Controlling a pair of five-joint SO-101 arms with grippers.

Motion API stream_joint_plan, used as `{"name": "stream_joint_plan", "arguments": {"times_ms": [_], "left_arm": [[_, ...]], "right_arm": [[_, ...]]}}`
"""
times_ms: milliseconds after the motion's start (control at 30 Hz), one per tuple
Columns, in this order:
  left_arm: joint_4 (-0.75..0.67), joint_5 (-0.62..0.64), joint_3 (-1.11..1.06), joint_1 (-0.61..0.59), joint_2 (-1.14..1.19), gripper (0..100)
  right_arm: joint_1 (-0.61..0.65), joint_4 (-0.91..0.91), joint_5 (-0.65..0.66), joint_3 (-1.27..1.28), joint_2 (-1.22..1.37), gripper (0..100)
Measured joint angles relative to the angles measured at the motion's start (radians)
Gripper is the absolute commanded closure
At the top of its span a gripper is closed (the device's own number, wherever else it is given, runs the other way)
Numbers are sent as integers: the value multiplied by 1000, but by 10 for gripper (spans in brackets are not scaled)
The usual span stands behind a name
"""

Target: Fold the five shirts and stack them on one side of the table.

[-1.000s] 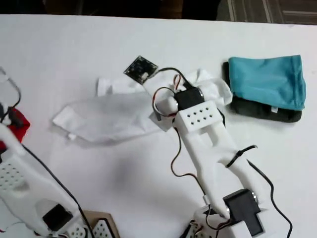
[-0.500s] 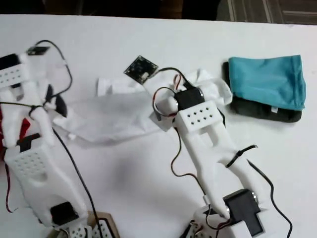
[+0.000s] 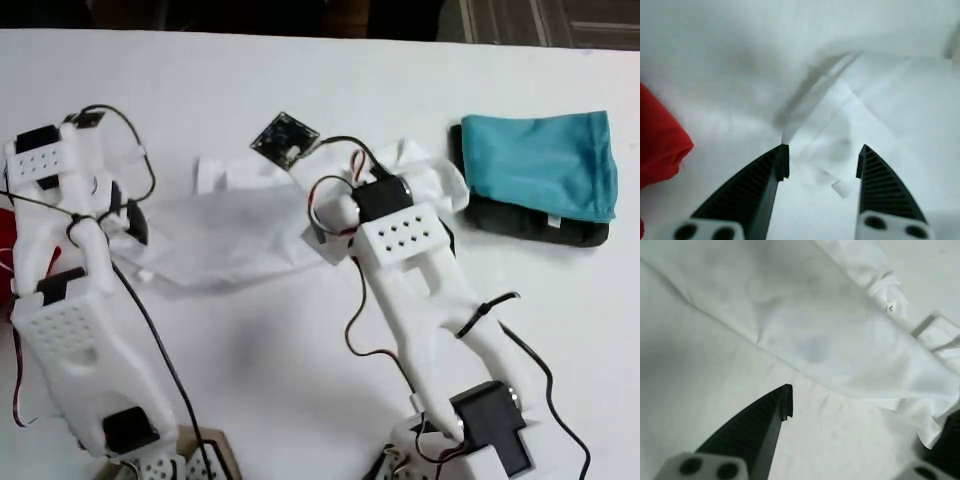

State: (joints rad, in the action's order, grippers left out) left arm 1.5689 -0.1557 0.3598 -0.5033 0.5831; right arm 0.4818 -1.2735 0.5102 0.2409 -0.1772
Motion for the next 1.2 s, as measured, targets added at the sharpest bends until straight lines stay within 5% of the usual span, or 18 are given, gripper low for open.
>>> {"name": "stream_joint_plan", "arguments": {"times_ms": [400,1200], "left_arm": [[9,117,0,-110,2,762],[51,100,161,23,218,762]], "right_arm": [[0,0,0,0,0,555],[2,0,0,0,0,555]]}}
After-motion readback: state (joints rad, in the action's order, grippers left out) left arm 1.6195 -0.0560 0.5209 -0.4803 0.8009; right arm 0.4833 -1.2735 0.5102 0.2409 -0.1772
